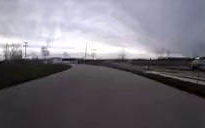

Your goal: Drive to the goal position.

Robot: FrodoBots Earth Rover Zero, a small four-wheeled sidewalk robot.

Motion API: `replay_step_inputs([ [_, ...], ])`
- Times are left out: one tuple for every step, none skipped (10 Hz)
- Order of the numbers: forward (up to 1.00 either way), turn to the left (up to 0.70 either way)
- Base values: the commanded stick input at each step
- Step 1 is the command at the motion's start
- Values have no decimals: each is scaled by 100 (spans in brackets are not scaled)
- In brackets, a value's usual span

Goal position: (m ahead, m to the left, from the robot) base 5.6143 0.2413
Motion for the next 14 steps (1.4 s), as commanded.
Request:
replay_step_inputs([
  [100,37],
  [100,37],
  [100,20],
  [100,1],
  [100,0],
  [100,0],
  [100,0],
  [100,0],
  [100,0],
  [100,0],
  [100,0],
  [100,0],
  [100,0],
  [100,4],
])
